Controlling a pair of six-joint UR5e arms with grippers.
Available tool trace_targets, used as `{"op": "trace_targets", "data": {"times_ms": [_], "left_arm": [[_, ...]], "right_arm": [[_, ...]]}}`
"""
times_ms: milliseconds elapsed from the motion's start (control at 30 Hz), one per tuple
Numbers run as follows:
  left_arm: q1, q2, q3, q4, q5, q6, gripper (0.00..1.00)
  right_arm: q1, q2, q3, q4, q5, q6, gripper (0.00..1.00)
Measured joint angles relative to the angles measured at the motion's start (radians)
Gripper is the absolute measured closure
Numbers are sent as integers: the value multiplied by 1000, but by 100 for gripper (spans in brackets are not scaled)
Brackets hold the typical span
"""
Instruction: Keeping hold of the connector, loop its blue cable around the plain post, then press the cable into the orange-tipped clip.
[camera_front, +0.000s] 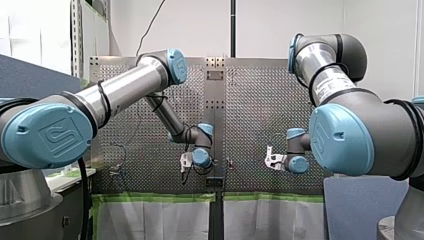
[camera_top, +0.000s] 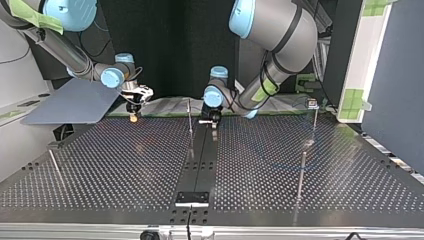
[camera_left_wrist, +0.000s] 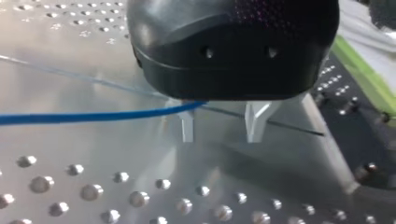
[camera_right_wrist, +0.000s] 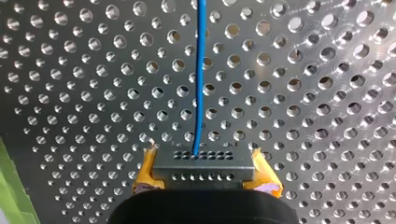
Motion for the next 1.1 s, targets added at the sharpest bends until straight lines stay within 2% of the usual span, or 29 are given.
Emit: {"op": "trace_targets", "data": {"times_ms": [133,300,333,367,400,433,467,667,867,1100], "left_arm": [[-2,4,-18,-1,2,15,34],[-5,36,-58,27,-16,39,34],[-4,43,-66,35,-20,41,31],[-3,53,-77,45,-21,44,21],[-3,59,-85,50,-19,47,21],[-2,63,-94,53,-15,50,8],[-2,67,-105,51,-7,54,0],[-12,73,-149,27,29,86,0],[-28,92,-192,22,5,116,0],[-38,151,-254,77,33,91,0]], "right_arm": [[0,0,0,0,0,0,100],[0,0,0,5,0,-1,100],[0,0,0,7,0,-1,100],[0,0,0,8,0,-2,100],[1,0,0,10,0,-2,100],[2,0,0,12,0,-2,100],[3,0,0,13,0,-3,100],[6,0,0,27,1,-5,100],[7,0,0,40,3,-7,100],[8,0,0,48,3,-8,100]]}}
